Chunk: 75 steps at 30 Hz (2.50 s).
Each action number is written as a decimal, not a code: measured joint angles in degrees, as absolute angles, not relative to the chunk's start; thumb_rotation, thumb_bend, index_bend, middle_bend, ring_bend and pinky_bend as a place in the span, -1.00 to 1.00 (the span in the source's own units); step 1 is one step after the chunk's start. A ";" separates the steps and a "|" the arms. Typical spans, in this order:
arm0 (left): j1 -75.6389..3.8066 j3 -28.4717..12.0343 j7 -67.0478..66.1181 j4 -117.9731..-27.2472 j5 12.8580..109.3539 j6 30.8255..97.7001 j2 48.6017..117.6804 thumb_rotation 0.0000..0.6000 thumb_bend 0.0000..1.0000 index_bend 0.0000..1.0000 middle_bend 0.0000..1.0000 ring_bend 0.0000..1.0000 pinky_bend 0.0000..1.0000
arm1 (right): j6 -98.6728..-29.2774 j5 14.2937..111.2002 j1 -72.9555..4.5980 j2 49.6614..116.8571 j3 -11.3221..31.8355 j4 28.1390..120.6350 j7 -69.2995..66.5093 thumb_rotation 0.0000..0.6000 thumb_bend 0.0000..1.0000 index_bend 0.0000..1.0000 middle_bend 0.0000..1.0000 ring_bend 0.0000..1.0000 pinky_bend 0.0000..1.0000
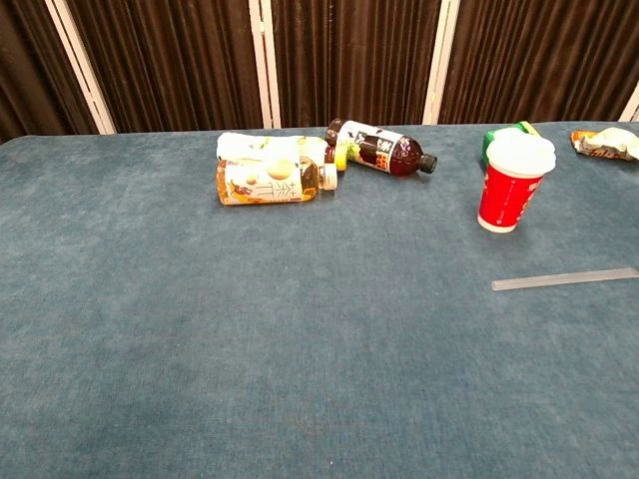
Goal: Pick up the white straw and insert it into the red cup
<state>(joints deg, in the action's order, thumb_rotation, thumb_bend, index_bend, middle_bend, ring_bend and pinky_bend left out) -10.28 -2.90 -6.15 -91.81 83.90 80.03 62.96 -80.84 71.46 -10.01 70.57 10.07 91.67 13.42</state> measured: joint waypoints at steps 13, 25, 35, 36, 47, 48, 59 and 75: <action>-10.22 -2.85 -6.17 -91.69 84.07 80.22 63.04 1.00 -0.90 -1.00 -1.00 -1.00 -1.00 | -81.07 71.60 -9.95 70.42 10.11 91.91 13.43 1.00 -0.90 -1.00 -1.00 -1.00 -1.00; -10.27 -2.87 -6.12 -91.71 84.04 80.13 63.00 1.00 -0.90 -1.00 -1.00 -1.00 -1.00 | -80.56 71.34 -10.02 70.29 10.03 92.05 13.45 1.00 -0.89 -1.00 -1.00 -1.00 -1.00; -10.12 -2.81 -6.04 -91.71 84.07 80.34 63.03 1.00 -0.90 -1.00 -1.00 -1.00 -1.00 | -80.53 71.63 -10.11 70.32 9.99 91.98 13.36 1.00 -0.89 -1.00 -1.00 -1.00 -1.00; -10.11 -2.80 -6.03 -91.68 84.07 80.36 63.04 1.00 -0.90 -1.00 -1.00 -1.00 -1.00 | -80.53 71.66 -10.13 70.32 9.99 92.00 13.34 1.00 -0.89 -1.00 -1.00 -1.00 -1.00; -10.12 -2.88 -6.38 -91.79 83.88 80.32 63.13 1.00 -0.90 -1.00 -1.00 -1.00 -1.00 | -82.74 73.04 -10.68 70.65 12.10 92.27 10.81 1.00 -0.89 -0.70 -0.04 -0.45 -0.23; -10.14 -2.89 -6.34 -91.80 83.86 80.27 63.11 1.00 -0.90 -1.00 -1.00 -1.00 -1.00 | -83.06 73.10 -10.85 70.70 12.55 92.34 10.77 1.00 -0.89 -0.61 0.13 -0.28 -0.11; -10.22 -2.85 -5.88 -91.82 83.91 80.05 62.92 1.00 -0.90 -1.00 -1.00 -1.00 -1.00 | -78.20 70.62 -16.39 72.45 14.67 93.87 19.58 1.00 -0.80 -0.11 0.93 0.56 0.33; -10.29 -2.85 -5.65 -91.74 83.93 79.92 62.83 1.00 -0.90 -1.00 -1.00 -1.00 -1.00 | -66.14 56.91 -26.56 84.05 15.12 89.11 32.85 1.00 -0.65 -0.08 0.99 0.62 0.34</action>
